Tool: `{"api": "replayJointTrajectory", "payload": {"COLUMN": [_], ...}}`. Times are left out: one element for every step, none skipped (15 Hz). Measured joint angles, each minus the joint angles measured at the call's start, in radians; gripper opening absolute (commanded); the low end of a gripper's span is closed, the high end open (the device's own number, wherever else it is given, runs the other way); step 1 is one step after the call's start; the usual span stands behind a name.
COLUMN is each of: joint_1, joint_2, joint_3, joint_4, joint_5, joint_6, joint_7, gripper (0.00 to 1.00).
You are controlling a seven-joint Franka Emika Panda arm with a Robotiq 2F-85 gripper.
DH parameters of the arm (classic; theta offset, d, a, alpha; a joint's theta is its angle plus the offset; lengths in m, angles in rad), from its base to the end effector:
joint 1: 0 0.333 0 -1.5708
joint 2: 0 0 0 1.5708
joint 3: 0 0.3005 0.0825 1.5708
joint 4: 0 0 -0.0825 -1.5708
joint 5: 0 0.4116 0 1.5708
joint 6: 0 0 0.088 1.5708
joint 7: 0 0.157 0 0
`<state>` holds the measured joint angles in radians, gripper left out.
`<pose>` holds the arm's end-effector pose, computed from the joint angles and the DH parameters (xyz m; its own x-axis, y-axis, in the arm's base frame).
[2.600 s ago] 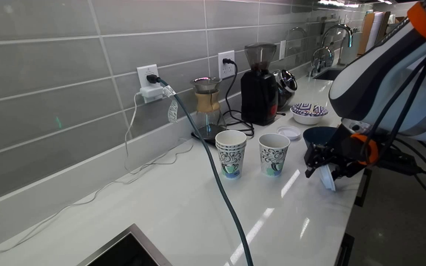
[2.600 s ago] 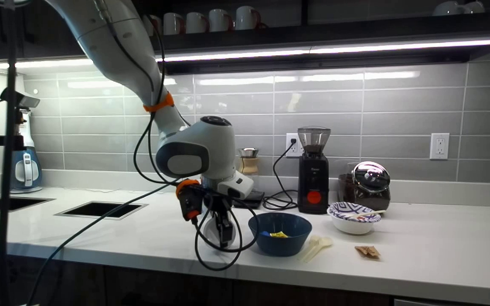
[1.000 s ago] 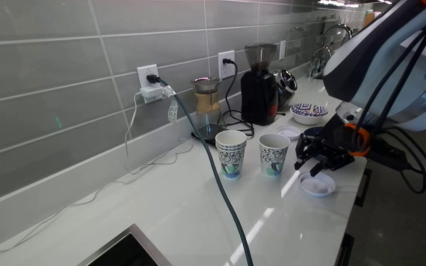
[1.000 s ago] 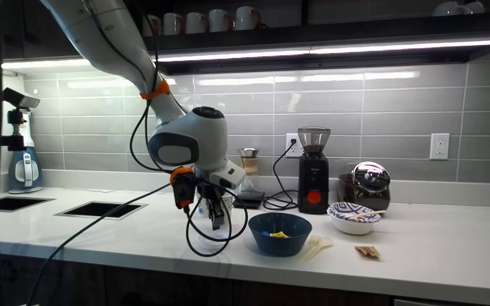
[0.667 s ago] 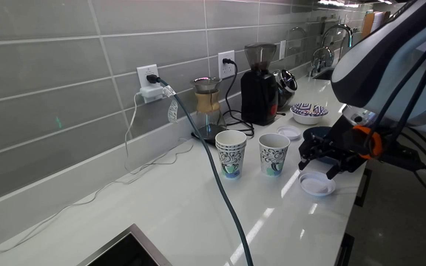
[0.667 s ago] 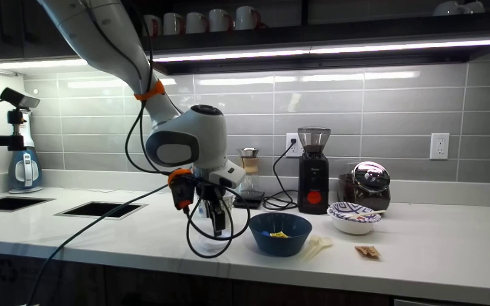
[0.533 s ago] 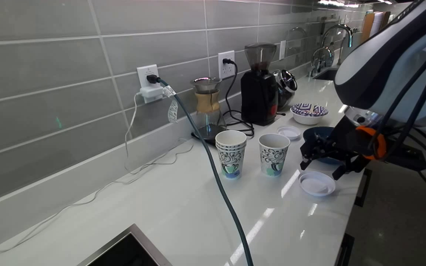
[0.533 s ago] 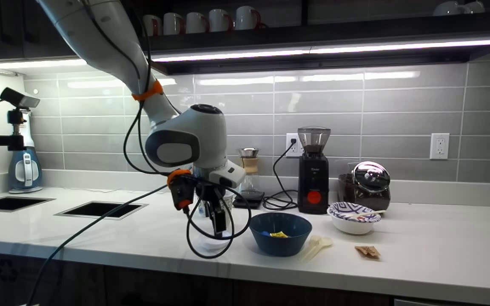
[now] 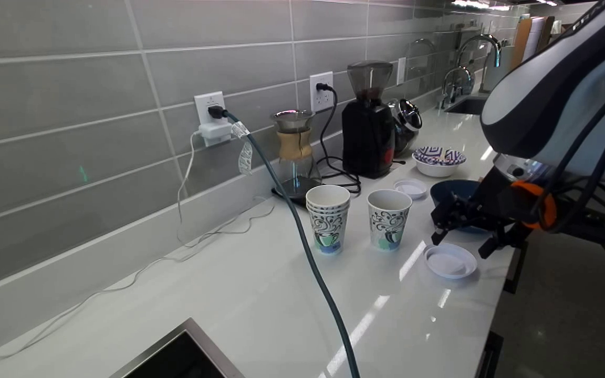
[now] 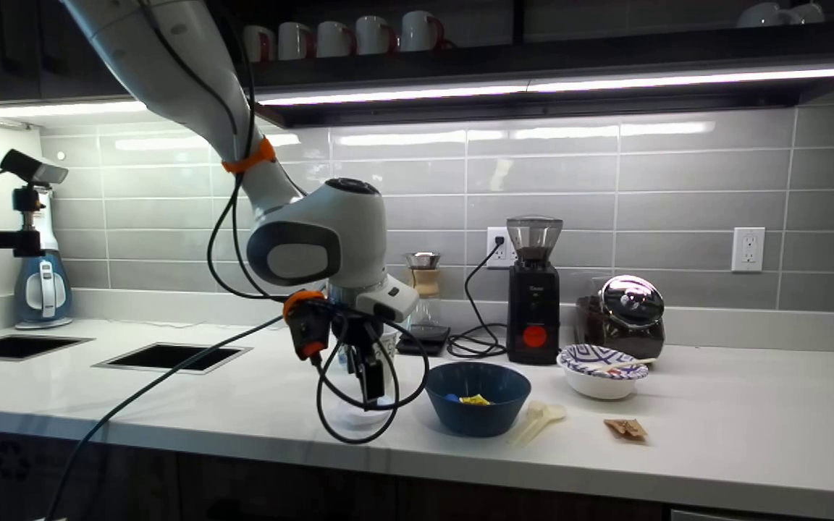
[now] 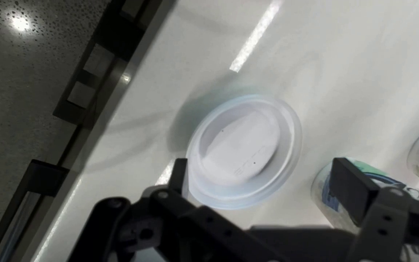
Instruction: Turn the white lid on the counter
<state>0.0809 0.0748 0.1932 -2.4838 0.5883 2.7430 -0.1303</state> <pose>0.4963 0.1298 0.1888 0.9811 -0.1411 0.1324 -0.0954 -0.9481 -0.3034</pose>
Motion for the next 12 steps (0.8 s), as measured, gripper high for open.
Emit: {"api": "replayJointTrajectory", "payload": {"joint_1": [0.0, 0.0, 0.0, 0.0, 0.0, 0.0, 0.0, 0.001, 0.001, 0.001, 0.002, 0.002], "joint_2": [0.0, 0.0, 0.0, 0.001, 0.001, 0.001, 0.001, 0.001, 0.002, 0.003, 0.006, 0.009], "joint_3": [0.0, 0.0, 0.0, 0.0, 0.001, 0.002, 0.004, 0.004, 0.004, 0.004, 0.004, 0.004], "joint_4": [0.0, 0.001, 0.001, 0.001, 0.001, 0.001, 0.002, 0.002, 0.002, 0.002, 0.003, 0.003], "joint_5": [0.003, 0.005, 0.009, 0.014, 0.026, 0.042, 0.059, 0.074, 0.084, 0.095, 0.108, 0.12], "joint_6": [0.0, 0.001, 0.001, 0.001, 0.002, 0.003, 0.004, 0.005, 0.005, 0.007, 0.01, 0.013], "joint_7": [-0.001, -0.001, -0.001, -0.002, -0.005, -0.013, -0.022, -0.03, -0.036, -0.041, -0.048, -0.056], "gripper": [1.0, 1.0, 1.0, 1.0, 1.0, 1.0, 1.0, 1.0, 1.0, 1.0, 1.0, 1.0]}}
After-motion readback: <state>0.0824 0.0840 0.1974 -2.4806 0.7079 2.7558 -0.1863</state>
